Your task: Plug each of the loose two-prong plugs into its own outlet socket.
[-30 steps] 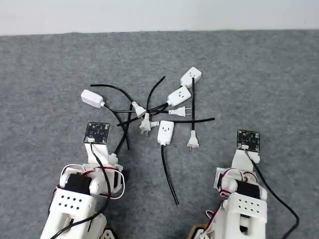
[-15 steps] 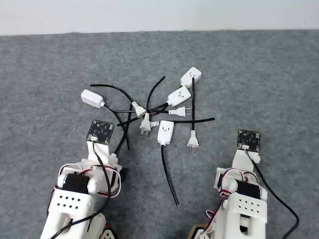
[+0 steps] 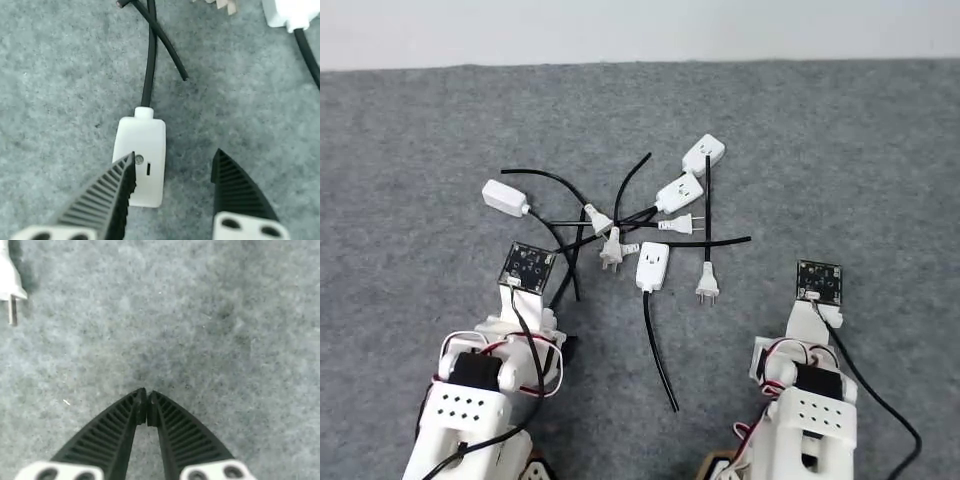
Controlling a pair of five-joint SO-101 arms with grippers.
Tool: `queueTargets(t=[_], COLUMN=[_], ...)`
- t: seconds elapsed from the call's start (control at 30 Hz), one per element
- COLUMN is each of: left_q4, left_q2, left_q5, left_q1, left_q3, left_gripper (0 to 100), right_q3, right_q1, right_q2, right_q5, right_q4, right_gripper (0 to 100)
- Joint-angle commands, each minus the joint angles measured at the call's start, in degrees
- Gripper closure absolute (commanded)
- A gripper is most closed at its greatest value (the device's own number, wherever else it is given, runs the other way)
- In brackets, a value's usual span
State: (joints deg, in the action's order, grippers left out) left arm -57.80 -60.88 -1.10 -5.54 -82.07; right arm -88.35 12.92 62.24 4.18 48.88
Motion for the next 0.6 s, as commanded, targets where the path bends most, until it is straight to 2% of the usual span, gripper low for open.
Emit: queueTargets(t=[0.0, 0.2, 0.33, 0.57], left_q4=[1.23, -0.44, -1.05, -0.53], left_q2=[0.18, 0.18, 0.18, -0.44], left_q5=[-0.26, -0.97, -5.45, -5.27], left_q1=[0.44, 4.75, 8.44, 8.09], left_q3=[0.75, 0.75, 0.75, 4.26], left_gripper=[76, 76, 76, 76], right_q3=[0.53, 0.53, 0.53, 0.53], right_q1=[1.1, 1.19, 1.19, 1.19], right_q2=[1.01, 1.01, 1.01, 1.01], right_q5=[0.79, 0.79, 0.79, 0.88], right_q4=[-1.19, -1.19, -1.19, -1.19], right_gripper=[99.1, 99.1, 99.1, 99.1])
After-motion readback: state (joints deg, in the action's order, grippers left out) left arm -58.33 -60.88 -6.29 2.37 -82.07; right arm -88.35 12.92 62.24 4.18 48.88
